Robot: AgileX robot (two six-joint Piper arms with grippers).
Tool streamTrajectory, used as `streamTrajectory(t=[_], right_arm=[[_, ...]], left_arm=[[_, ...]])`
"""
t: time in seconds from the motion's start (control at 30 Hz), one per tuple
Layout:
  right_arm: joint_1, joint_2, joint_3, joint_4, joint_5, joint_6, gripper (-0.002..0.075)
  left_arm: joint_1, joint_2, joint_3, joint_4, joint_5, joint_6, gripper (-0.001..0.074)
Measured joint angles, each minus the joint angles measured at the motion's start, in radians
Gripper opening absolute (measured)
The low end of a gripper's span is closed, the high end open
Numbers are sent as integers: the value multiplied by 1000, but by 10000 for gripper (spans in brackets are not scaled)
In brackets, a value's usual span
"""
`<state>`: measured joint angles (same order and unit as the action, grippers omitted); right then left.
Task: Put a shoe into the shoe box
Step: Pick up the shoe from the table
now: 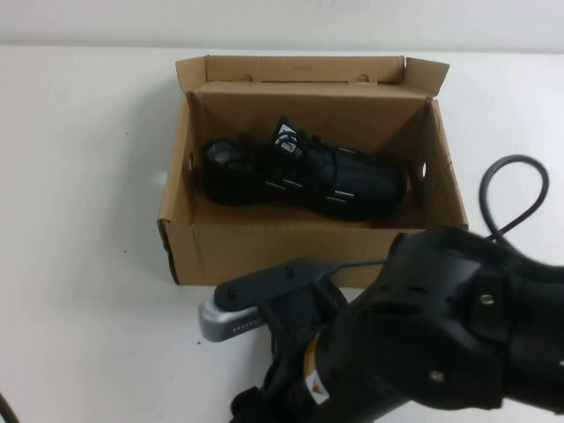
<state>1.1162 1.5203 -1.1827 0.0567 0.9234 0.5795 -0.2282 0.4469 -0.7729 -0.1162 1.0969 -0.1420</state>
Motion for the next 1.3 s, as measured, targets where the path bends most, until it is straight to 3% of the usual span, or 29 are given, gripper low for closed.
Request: streamTrajectory(t=[0.77, 0.83, 0.93, 1.0, 1.1, 1.3], right_arm=[[6, 208, 0, -89, -34, 43, 367], [6, 224, 0, -100, -34, 43, 318], [6, 239, 0, -131, -31, 34, 122], [6, 239, 0, -142, -31, 29, 51], [6, 237, 0, -149, -31, 29, 7], [6, 183, 0, -161, -9, 9, -6]], left_arm=[[0, 0, 0, -11, 26, 0, -4], [0, 0, 0, -13, 28, 0, -4], [0, 0, 0, -13, 28, 0, -4], [0, 0, 0, -13, 30, 0, -4], [0, 0, 0, -13, 32, 8, -4], [0, 0, 0, -13, 45, 27, -4]])
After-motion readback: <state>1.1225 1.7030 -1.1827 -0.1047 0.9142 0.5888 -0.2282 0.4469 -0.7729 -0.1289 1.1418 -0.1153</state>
